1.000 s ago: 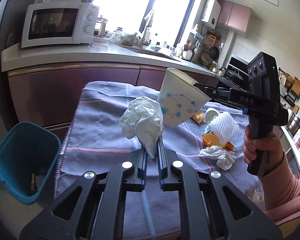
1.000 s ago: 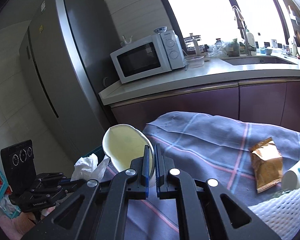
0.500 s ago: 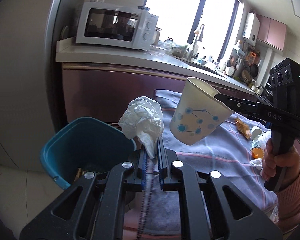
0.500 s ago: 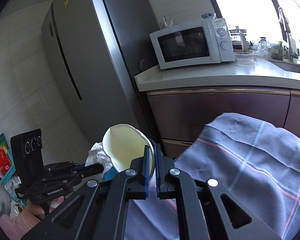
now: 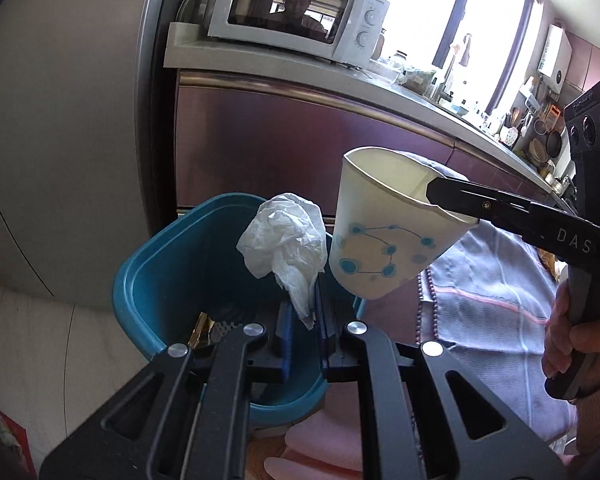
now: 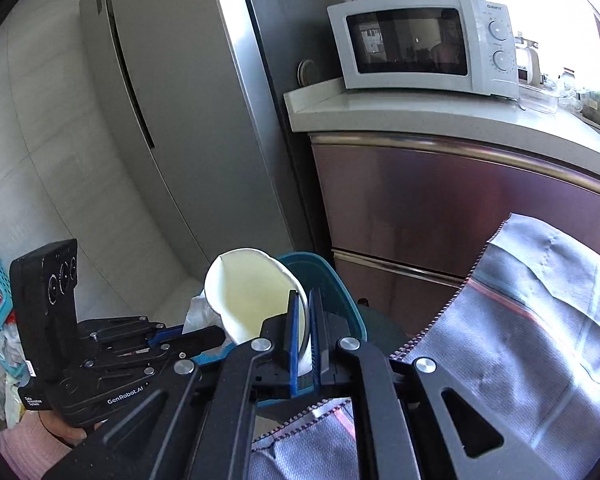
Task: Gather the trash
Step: 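Carry the cup and tissue to the teal bin and release both, then return both tools to the table and grasp another foam net with the right tool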
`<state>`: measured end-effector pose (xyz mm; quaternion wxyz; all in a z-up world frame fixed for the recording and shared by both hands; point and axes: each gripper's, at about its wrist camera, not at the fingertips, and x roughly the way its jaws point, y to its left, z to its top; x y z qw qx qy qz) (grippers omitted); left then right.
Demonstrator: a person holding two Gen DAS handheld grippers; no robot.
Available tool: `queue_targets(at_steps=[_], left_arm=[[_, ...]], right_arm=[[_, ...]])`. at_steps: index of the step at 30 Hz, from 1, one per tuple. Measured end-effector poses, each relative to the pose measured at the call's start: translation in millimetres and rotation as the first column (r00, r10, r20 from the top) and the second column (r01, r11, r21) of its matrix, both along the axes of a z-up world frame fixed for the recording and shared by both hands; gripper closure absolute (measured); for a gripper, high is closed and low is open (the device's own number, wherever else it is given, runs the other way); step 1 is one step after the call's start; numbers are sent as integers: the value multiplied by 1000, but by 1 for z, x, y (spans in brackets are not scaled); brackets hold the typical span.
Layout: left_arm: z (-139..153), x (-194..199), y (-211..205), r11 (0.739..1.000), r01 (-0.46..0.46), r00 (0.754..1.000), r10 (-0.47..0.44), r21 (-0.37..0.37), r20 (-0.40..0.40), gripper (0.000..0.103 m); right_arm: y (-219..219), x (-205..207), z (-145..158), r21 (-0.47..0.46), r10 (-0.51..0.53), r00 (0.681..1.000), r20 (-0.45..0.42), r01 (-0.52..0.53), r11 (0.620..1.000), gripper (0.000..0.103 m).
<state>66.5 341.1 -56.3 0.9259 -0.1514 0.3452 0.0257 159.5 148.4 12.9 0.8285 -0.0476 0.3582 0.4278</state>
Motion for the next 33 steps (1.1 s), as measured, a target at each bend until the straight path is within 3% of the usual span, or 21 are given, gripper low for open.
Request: queue_targets(at_steps=[11,14,20,25,33], left_arm=[[-29,37,7,999,-20,998,19,-30,-60,91],[-37,45,6,999,-25,997,23,-27,-75,78],[-48,43,2,998,-41,996,38,-39,-86,71],[-39,31,-9,999,-28,998,27,-15,-51,69],[2,5,-52,998,55,995,-58,28,86,58]], right_arm=[[30,11,-32,-117,-9,1000,0,9,993,97],[29,15,-35,-112,-22,1000,-16,20,993,94],[17,13,-34,-86,-26,999,-26,23,996,88],[-2,3,-29,-46,-25,999,-42,23,999,85],[-48,-25,-7,38,-32,999,-27,33,999,74]])
